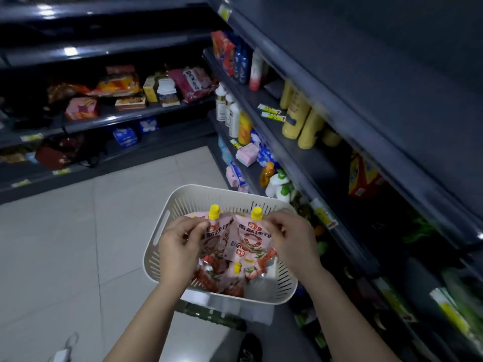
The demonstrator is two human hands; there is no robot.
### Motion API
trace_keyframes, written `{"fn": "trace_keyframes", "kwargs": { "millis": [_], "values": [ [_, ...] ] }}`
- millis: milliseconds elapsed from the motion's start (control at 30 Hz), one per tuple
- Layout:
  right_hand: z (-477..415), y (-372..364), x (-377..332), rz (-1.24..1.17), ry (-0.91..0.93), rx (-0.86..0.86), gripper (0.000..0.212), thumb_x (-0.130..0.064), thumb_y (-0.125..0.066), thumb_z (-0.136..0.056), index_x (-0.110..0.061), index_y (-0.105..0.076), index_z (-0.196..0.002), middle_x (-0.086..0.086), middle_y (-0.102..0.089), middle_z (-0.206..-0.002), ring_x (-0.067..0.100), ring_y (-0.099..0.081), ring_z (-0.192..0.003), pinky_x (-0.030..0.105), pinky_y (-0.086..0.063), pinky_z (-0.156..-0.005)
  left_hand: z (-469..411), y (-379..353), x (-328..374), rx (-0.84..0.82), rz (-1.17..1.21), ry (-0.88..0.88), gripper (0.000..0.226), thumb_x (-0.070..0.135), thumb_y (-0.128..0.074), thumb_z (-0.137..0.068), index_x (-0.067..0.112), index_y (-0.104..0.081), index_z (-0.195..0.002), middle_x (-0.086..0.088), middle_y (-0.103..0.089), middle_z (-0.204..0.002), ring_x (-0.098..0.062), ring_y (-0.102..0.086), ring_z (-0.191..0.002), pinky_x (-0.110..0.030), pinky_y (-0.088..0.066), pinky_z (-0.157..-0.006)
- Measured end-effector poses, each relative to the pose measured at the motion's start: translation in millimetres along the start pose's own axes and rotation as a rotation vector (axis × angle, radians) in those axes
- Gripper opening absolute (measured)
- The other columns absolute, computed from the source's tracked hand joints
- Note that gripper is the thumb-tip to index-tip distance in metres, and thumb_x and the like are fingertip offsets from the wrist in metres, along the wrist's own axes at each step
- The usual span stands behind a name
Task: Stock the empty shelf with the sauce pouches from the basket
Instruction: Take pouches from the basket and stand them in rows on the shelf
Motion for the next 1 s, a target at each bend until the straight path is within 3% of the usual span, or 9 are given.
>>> {"fn": "trace_keyframes", "kwargs": {
  "millis": [67, 233, 433, 533, 633, 767, 1000],
  "values": [
    [10, 25, -15, -0.011, 0.008, 0.082, 0.006, -0.011, -0.068, -0.082, -0.016, -0.072, -0.080, -0.007, -0.066, -0.079, 0.011, -0.060, -0.078, 0.030, -0.050, -0.072, 1, 4, 19, -0.047, 0.065, -0.048, 0.025, 0.007, -0.068, -0.083, 0.029, -0.070, -0.074, 0.009, -0.066, -0.078, 0.002, -0.060, -0.077, -0.009, -0.042, -0.070],
    [51, 87, -49, 0.008, -0.005, 0.280, 0.009, -0.009, -0.068, -0.081, -0.017, -0.072, -0.081, -0.011, -0.064, -0.077, 0.010, -0.060, -0.076, 0.033, -0.050, -0.069, 8, 10, 74, -0.193, 0.168, -0.208, 0.024, 0.010, -0.068, -0.084, 0.031, -0.069, -0.073, 0.012, -0.066, -0.079, -0.005, -0.060, -0.076, -0.014, -0.044, -0.070],
    [113, 156, -88, 0.112, -0.008, 0.492, 0.012, -0.006, -0.067, -0.082, -0.016, -0.071, -0.080, -0.012, -0.062, -0.076, 0.003, -0.057, -0.073, 0.019, -0.043, -0.066, 29, 11, 149, -0.364, 0.308, -0.405, 0.023, 0.017, -0.069, -0.081, 0.036, -0.068, -0.068, 0.013, -0.064, -0.074, -0.002, -0.057, -0.071, -0.016, -0.043, -0.068],
    [149, 190, -107, 0.164, -0.015, 0.603, 0.012, -0.007, -0.067, -0.082, -0.017, -0.070, -0.078, -0.015, -0.062, -0.076, 0.004, -0.058, -0.074, 0.019, -0.044, -0.067, 46, 6, 183, -0.445, 0.377, -0.459, 0.015, 0.029, -0.065, -0.078, 0.042, -0.068, -0.071, 0.011, -0.065, -0.074, -0.003, -0.057, -0.070, -0.020, -0.044, -0.068],
    [187, 223, -121, 0.194, -0.029, 0.711, 0.012, -0.009, -0.067, -0.082, -0.020, -0.071, -0.077, -0.017, -0.063, -0.076, 0.003, -0.059, -0.076, 0.017, -0.044, -0.069, 69, -3, 215, -0.519, 0.450, -0.519, 0.020, 0.025, -0.064, -0.078, 0.043, -0.068, -0.071, 0.010, -0.064, -0.071, 0.000, -0.055, -0.067, -0.021, -0.045, -0.067],
    [236, 262, -122, 0.144, -0.114, 0.811, 0.019, -0.008, -0.069, -0.082, -0.025, -0.070, -0.075, -0.012, -0.064, -0.075, 0.007, -0.059, -0.075, 0.021, -0.046, -0.069, 105, -22, 253, -0.633, 0.504, -0.570, 0.012, 0.022, -0.064, -0.079, 0.031, -0.068, -0.073, 0.003, -0.062, -0.071, -0.008, -0.057, -0.070, -0.034, -0.048, -0.069],
    [311, 332, -126, 0.215, -0.142, 0.929, 0.019, -0.005, -0.070, -0.081, -0.024, -0.069, -0.076, -0.012, -0.065, -0.075, 0.002, -0.059, -0.074, 0.008, -0.040, -0.066, 174, -68, 320, -0.785, 0.597, -0.616, 0.011, 0.024, -0.064, -0.078, 0.031, -0.069, -0.071, 0.005, -0.062, -0.069, -0.019, -0.059, -0.065, -0.046, -0.051, -0.064]
  ]
}}
Point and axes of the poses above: each hand's wrist, its own z-axis away from the middle knuckle, its own y-axis out of the back of the hand, x = y × z, the point moved 9 cm from there along -z, towards the middle knuckle
